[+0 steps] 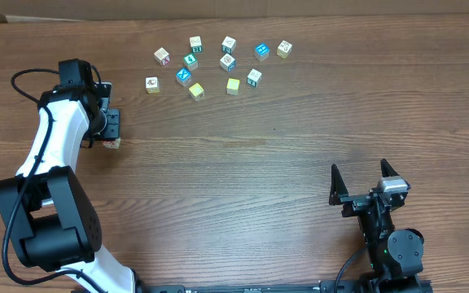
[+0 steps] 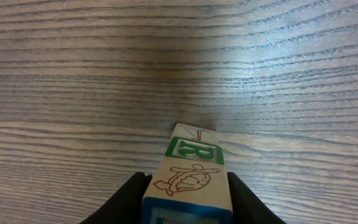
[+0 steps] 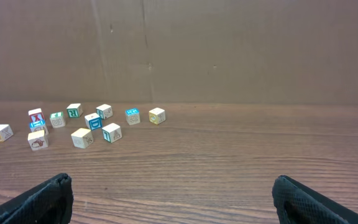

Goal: Form a tower
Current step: 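Open the left gripper to release the P block and raise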

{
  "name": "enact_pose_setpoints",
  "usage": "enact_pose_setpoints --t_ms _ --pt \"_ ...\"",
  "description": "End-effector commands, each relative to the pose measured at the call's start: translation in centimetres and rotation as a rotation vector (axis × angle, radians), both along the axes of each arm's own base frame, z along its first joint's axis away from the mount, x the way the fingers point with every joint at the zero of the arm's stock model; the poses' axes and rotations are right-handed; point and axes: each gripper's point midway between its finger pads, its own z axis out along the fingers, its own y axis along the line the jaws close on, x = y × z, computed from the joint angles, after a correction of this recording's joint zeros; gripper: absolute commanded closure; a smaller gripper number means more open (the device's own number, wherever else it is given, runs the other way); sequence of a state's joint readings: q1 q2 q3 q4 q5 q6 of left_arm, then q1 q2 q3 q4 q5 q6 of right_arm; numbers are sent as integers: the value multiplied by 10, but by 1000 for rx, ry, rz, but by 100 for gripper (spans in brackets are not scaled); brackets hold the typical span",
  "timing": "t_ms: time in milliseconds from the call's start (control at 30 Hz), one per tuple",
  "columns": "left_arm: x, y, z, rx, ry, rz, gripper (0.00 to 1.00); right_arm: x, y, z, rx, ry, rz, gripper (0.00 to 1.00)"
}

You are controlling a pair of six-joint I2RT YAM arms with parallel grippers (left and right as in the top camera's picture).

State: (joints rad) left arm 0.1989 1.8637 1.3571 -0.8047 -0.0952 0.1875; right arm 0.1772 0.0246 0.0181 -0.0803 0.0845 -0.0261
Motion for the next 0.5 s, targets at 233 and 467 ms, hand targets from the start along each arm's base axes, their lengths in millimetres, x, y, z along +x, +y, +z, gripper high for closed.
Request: enact_pose_setpoints --t_ms 233,467 --pt "16 7 17 25 -41 -6 25 1 -1 -4 -2 5 -2 0" --pt "47 13 101 35 -178 37 5 1 -1 -4 -2 5 -2 0"
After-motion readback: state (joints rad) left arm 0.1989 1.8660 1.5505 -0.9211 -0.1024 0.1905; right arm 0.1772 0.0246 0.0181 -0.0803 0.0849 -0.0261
